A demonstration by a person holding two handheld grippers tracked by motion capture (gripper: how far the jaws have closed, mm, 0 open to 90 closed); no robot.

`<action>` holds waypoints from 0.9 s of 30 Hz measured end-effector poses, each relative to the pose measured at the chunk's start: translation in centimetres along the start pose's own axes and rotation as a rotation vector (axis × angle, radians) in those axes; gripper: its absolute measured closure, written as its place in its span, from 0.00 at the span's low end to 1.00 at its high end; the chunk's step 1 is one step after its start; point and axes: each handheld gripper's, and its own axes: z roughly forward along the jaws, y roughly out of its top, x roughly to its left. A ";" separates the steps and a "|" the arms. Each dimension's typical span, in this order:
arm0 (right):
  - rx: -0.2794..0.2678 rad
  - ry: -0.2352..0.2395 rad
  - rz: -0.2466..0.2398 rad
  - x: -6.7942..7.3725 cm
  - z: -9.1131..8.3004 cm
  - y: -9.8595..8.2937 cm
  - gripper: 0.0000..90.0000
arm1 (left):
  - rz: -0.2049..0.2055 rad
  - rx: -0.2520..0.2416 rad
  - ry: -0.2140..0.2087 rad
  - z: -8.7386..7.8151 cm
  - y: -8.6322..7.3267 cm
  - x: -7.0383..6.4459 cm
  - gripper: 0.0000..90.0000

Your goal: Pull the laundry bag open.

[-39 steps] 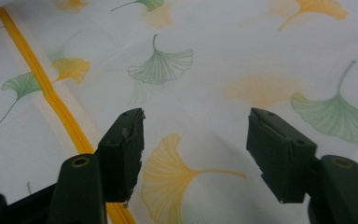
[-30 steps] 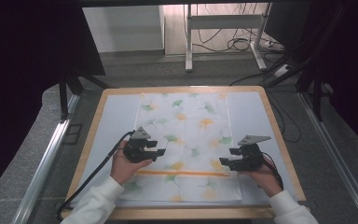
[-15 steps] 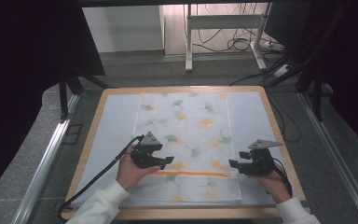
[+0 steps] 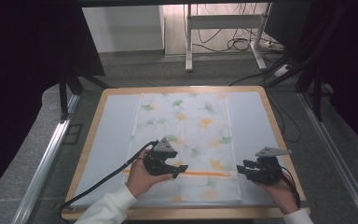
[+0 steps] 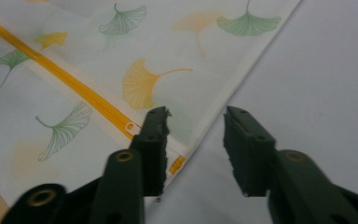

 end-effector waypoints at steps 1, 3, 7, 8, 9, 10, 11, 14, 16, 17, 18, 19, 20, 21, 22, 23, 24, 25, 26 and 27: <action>-0.007 -0.002 0.001 0.0 -0.2 -0.1 0.76 | 0.031 0.006 0.022 0.3 0.2 -0.4 0.37; -0.009 0.003 0.007 -0.1 -0.3 -0.2 0.79 | 0.041 0.013 0.012 0.5 0.4 -0.8 0.37; 0.004 0.037 -0.005 -0.1 -0.6 -0.5 0.95 | 0.066 0.033 -0.041 2.1 1.2 -2.4 0.38; 0.010 0.040 -0.010 -0.1 -0.6 -0.6 0.97 | 0.066 0.033 -0.041 2.1 1.2 -2.4 0.39; 0.013 0.041 -0.011 -0.1 -0.6 -0.6 0.97 | 0.059 0.045 -0.070 2.6 1.5 -2.8 0.39; 0.013 0.041 -0.011 -0.1 -0.6 -0.6 0.98 | 0.059 0.045 -0.070 2.6 1.5 -2.8 0.39; 0.015 0.044 -0.009 -0.2 -0.6 -0.6 0.99 | 0.086 0.051 -0.054 3.2 1.7 -3.3 0.39; 0.020 0.046 -0.006 -0.3 -0.4 -0.5 0.99 | 0.045 0.037 -0.094 3.7 1.9 -3.5 0.41; 0.032 0.047 -0.012 -0.3 0.2 -0.3 0.99 | 0.081 0.063 -0.066 4.5 2.3 -3.7 0.42; 0.034 0.048 -0.013 -0.2 0.3 -0.3 0.99 | 0.068 0.051 -0.080 4.6 2.5 -3.8 0.43; 0.037 0.049 -0.019 -0.2 0.4 -0.2 0.99 | 0.068 0.051 -0.080 4.6 2.5 -3.8 0.45; 0.036 0.049 -0.023 -0.2 0.5 -0.1 0.99 | 0.019 0.040 -0.132 5.1 2.7 -3.7 0.46; 0.036 0.050 -0.022 -0.3 0.6 -0.1 0.99 | 0.017 0.069 -0.128 5.3 2.9 -3.7 0.47; 0.034 0.051 -0.025 -0.3 0.7 0.1 0.99 | 0.017 0.069 -0.128 5.3 2.9 -3.7 0.47; 0.033 0.054 -0.025 -0.4 0.9 0.2 0.99 | 0.042 0.086 -0.095 5.8 3.2 -3.9 0.48; 0.038 0.055 -0.024 -0.5 1.1 0.4 0.99 | 0.033 0.079 -0.108 6.0 3.3 -4.0 0.48; 0.039 0.056 -0.027 -0.6 1.4 0.6 0.99 | 0.012 0.067 -0.125 6.2 3.5 -4.1 0.50; 0.044 0.060 -0.028 -0.7 1.7 0.7 0.99 | 0.003 0.070 -0.131 6.5 3.6 -4.1 0.50; 0.055 0.061 -0.031 -0.8 2.0 0.9 0.99 | 0.021 0.097 -0.112 6.8 3.8 -4.2 0.51; 0.060 0.062 -0.032 -0.9 2.3 1.1 0.99 | 0.039 0.109 -0.096 7.2 3.9 -4.3 0.50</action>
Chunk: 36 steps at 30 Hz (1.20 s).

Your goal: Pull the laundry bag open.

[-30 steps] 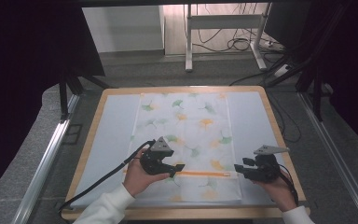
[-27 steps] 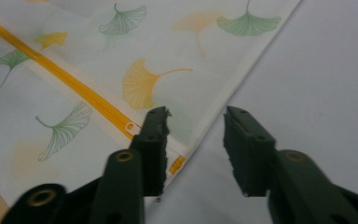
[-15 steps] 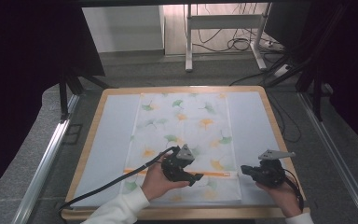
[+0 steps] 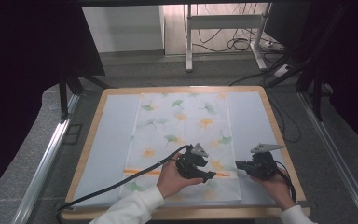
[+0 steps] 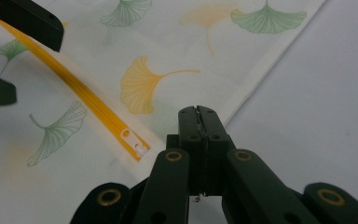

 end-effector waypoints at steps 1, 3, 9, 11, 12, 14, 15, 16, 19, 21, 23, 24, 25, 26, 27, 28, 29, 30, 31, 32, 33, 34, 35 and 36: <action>0.003 0.003 0.003 0.0 0.3 0.2 0.99 | -0.010 -0.004 -0.013 0.3 0.2 -0.1 0.51; 0.008 0.003 -0.005 -0.1 0.8 0.4 0.99 | -0.012 -0.001 -0.025 0.6 0.4 -0.2 0.51; 0.025 0.007 -0.022 -0.1 1.6 0.8 0.99 | -0.072 0.009 -0.067 2.1 1.0 0.1 0.53; 0.028 0.005 -0.022 -0.1 1.8 0.9 0.99 | -0.087 0.020 -0.077 2.4 1.0 0.5 0.54; 0.035 0.007 -0.028 -0.2 2.1 1.0 0.99 | -0.101 0.016 -0.091 2.6 1.1 0.5 0.54; 0.042 0.000 -0.031 -0.2 2.3 1.1 0.99 | -0.101 0.023 -0.098 2.6 1.3 0.5 0.54; 0.043 0.001 -0.034 -0.3 2.4 1.2 0.99 | -0.081 0.036 -0.081 2.6 1.5 0.2 0.53; 0.048 0.001 -0.033 -0.3 2.6 1.2 0.99 | -0.081 0.036 -0.081 2.6 1.5 0.2 0.53; 0.059 -0.001 -0.037 -0.3 3.0 1.2 0.99 | -0.078 0.042 -0.096 2.9 2.1 -0.3 0.53; 0.060 0.002 -0.038 -0.3 3.0 1.1 0.99 | -0.070 0.059 -0.083 3.3 2.1 -0.3 0.52; 0.060 0.004 -0.039 -0.3 3.0 1.1 0.99 | -0.073 0.065 -0.092 3.5 2.1 -0.3 0.52; 0.058 0.008 -0.037 -0.4 3.0 1.1 0.99 | -0.072 0.074 -0.094 3.9 2.1 -0.5 0.52; 0.054 0.010 -0.034 -0.4 3.1 1.0 0.99 | -0.072 0.074 -0.094 3.9 2.1 -0.5 0.52; 0.053 0.012 -0.034 -0.5 3.1 1.0 0.99 | -0.072 0.080 -0.103 4.3 2.2 -0.6 0.53; 0.054 0.016 -0.036 -0.5 3.0 1.0 0.99 | -0.072 0.080 -0.103 4.3 2.2 -0.6 0.53; 0.053 0.017 -0.037 -0.5 3.0 1.0 0.99 | -0.080 0.080 -0.107 4.6 2.2 -0.5 0.54; 0.052 0.017 -0.037 -0.6 3.0 1.0 0.99 | -0.080 0.080 -0.107 4.6 2.2 -0.5 0.54; 0.052 0.018 -0.038 -0.6 3.0 1.0 0.99 | -0.086 0.085 -0.102 4.8 2.2 -0.3 0.55; 0.051 0.020 -0.037 -0.6 3.0 0.9 0.99 | -0.088 0.087 -0.103 4.9 2.2 -0.1 0.56; 0.049 0.021 -0.036 -0.6 3.1 0.9 0.99 | -0.091 0.085 -0.105 5.0 2.2 -0.1 0.56; 0.049 0.021 -0.036 -0.6 3.1 0.9 0.99 | -0.091 0.085 -0.105 5.0 2.2 -0.1 0.57; 0.048 0.023 -0.035 -0.7 3.1 0.9 0.99 | -0.100 0.077 -0.122 5.2 2.2 -0.1 0.57; 0.048 0.025 -0.034 -0.7 3.0 0.9 0.99 | -0.103 0.075 -0.135 5.3 2.2 -0.1 0.58; 0.047 0.026 -0.033 -0.7 3.0 0.9 0.99 | -0.106 0.074 -0.137 5.4 2.2 -0.1 0.59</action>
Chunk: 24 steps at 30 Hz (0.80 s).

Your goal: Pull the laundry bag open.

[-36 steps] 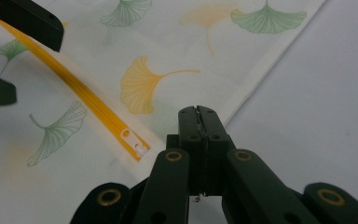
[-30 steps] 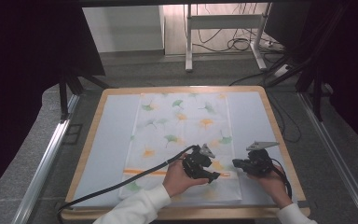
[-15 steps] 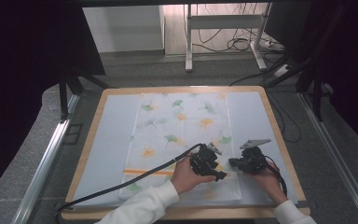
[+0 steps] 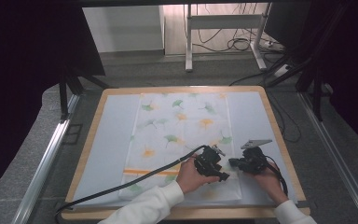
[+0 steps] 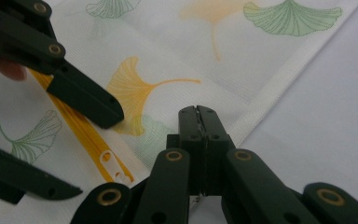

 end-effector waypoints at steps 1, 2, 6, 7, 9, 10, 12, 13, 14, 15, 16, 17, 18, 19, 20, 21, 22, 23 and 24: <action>0.000 0.000 0.000 0.0 0.0 0.0 0.99 | -0.004 -0.001 -0.001 0.0 0.0 0.1 0.59; 0.000 0.000 0.000 0.0 0.0 0.0 0.99 | -0.004 -0.001 -0.001 0.0 0.0 0.1 0.60; -0.002 0.005 0.007 -0.1 0.0 -0.1 0.99 | -0.009 -0.002 -0.014 0.1 0.1 0.1 0.64; -0.003 0.007 0.007 -0.1 0.0 -0.1 0.99 | -0.009 -0.002 -0.014 0.1 0.1 0.1 0.65; -0.003 0.007 0.007 -0.1 0.0 -0.1 0.99 | -0.007 -0.005 -0.007 0.2 0.0 0.1 0.68; -0.002 0.008 0.006 -0.2 0.0 -0.1 0.99 | -0.001 -0.009 -0.006 0.3 -0.1 0.0 0.69; -0.003 0.009 0.008 -0.2 0.0 -0.1 0.99 | 0.005 -0.008 -0.013 0.4 -0.2 -0.1 0.73; -0.003 0.009 0.007 -0.2 0.0 -0.1 0.99 | 0.010 -0.007 -0.005 0.4 -0.2 -0.2 0.73; -0.004 0.011 0.008 -0.2 0.0 -0.1 0.99 | 0.012 -0.007 -0.005 0.4 -0.2 -0.2 0.73; -0.004 0.011 0.008 -0.2 0.0 -0.1 0.99 | 0.012 -0.007 -0.005 0.4 -0.2 -0.2 0.74; -0.004 0.010 0.006 -0.2 0.0 -0.1 0.99 | 0.009 -0.009 -0.008 0.4 -0.2 -0.1 0.74; -0.004 0.010 0.006 -0.2 0.0 -0.1 0.99 | 0.007 -0.010 -0.007 0.4 -0.1 0.0 0.76; -0.005 0.011 0.006 -0.2 0.0 -0.1 0.99 | 0.009 -0.019 -0.008 0.5 -0.1 0.0 0.79; -0.005 0.010 0.005 -0.2 0.0 -0.1 0.99 | 0.011 -0.022 -0.007 0.6 -0.1 0.0 0.80; -0.005 0.010 0.006 -0.2 0.0 -0.1 0.99 | 0.027 -0.012 0.003 0.7 0.0 -0.1 0.81; -0.007 0.010 0.007 -0.2 0.0 -0.1 0.99 | 0.036 -0.012 0.013 0.8 0.1 -0.4 0.81; -0.006 0.012 0.007 -0.2 0.0 -0.2 0.99 | 0.054 -0.006 0.029 0.9 0.2 -0.7 0.81; -0.006 0.012 0.007 -0.2 0.0 -0.2 0.99 | 0.054 -0.006 0.029 0.9 0.2 -0.7 0.81; -0.005 0.012 0.007 -0.3 0.0 -0.2 0.99 | 0.093 0.006 0.069 1.1 0.4 -1.3 0.82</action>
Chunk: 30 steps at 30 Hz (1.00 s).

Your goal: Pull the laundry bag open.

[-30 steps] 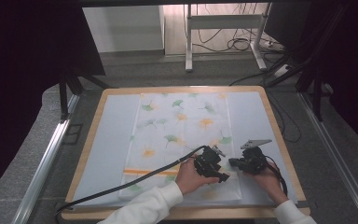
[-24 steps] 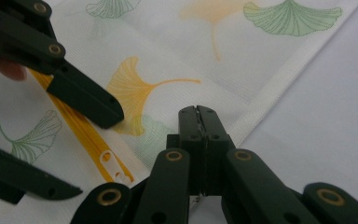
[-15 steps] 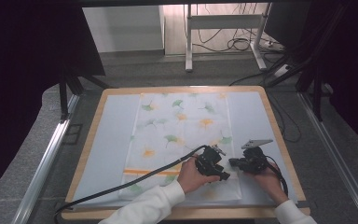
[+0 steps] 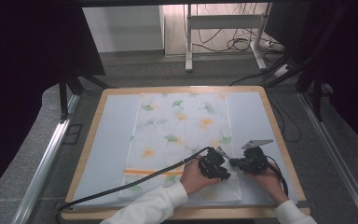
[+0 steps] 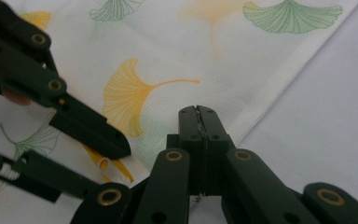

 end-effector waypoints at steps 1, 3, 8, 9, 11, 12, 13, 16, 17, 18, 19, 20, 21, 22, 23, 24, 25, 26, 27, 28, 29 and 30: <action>0.002 0.000 -0.001 0.0 0.0 0.0 0.99 | 0.014 0.007 0.007 0.0 0.0 -0.1 0.83; 0.003 -0.003 -0.005 0.0 -0.1 0.0 0.99 | 0.013 0.002 0.011 0.0 0.0 0.0 0.86; -0.001 0.000 -0.001 0.0 0.0 0.0 0.99 | -0.003 -0.013 -0.008 -0.1 -0.3 0.4 0.91; 0.000 0.000 0.001 0.0 0.0 0.0 0.99 | -0.003 -0.013 -0.008 -0.1 -0.3 0.4 0.91; -0.001 0.000 0.000 0.0 0.0 0.0 0.99 | 0.001 -0.017 -0.002 -0.1 -0.3 0.3 0.92; 0.002 0.001 0.000 -0.1 -0.1 0.0 0.99 | 0.013 -0.021 0.007 -0.1 -0.4 0.1 0.92; 0.002 0.001 0.000 -0.1 -0.1 0.0 0.99 | 0.017 -0.023 0.009 -0.1 -0.4 0.1 0.92; 0.003 0.002 -0.001 -0.1 -0.1 0.0 0.99 | 0.019 -0.026 0.007 -0.1 -0.5 0.1 0.93; -0.001 0.001 0.000 -0.1 -0.1 -0.1 0.99 | 0.024 -0.025 0.006 -0.1 -0.5 0.1 0.93; -0.001 0.002 0.000 -0.1 -0.1 -0.1 0.99 | 0.024 -0.026 0.006 -0.1 -0.5 0.1 0.93; -0.002 0.002 0.000 -0.1 -0.1 -0.1 0.99 | 0.024 -0.026 0.006 -0.1 -0.5 0.1 0.93; -0.002 0.003 0.000 -0.1 -0.1 -0.1 0.99 | 0.027 -0.026 0.008 -0.2 -0.5 0.1 0.93; -0.002 0.003 -0.001 -0.1 -0.1 -0.1 0.99 | 0.028 -0.026 0.011 -0.2 -0.5 0.0 0.93; -0.002 0.004 -0.001 -0.1 -0.1 -0.1 0.99 | 0.029 -0.029 0.013 -0.3 -0.5 0.0 0.94; -0.002 0.005 0.000 -0.1 -0.1 -0.1 0.99 | 0.023 -0.034 -0.011 -0.4 -0.5 0.0 0.96; -0.002 0.005 0.000 -0.1 -0.1 -0.1 0.99 | 0.023 -0.031 -0.013 -0.3 -0.6 0.0 0.99; 0.001 0.003 -0.001 -0.2 -0.1 -0.1 0.99 | 0.031 -0.023 -0.009 -0.3 -0.6 -0.1 1.00; 0.001 0.003 0.001 -0.1 -0.1 -0.1 0.99 | 0.030 -0.016 -0.011 -0.1 -0.6 -0.1 1.00; -0.001 0.002 -0.001 -0.1 -0.1 -0.1 0.99 | 0.024 -0.021 -0.016 -0.1 -0.6 -0.1 1.00; 0.000 0.002 -0.002 -0.1 -0.1 -0.1 0.99 | 0.020 -0.022 -0.018 -0.1 -0.6 0.0 1.00; 0.000 0.002 -0.002 -0.1 -0.1 -0.1 0.99 | 0.020 -0.022 -0.018 -0.1 -0.6 0.0 0.99; 0.001 0.003 -0.002 -0.1 -0.1 -0.1 0.99 | 0.020 -0.024 -0.017 -0.1 -0.6 0.1 0.99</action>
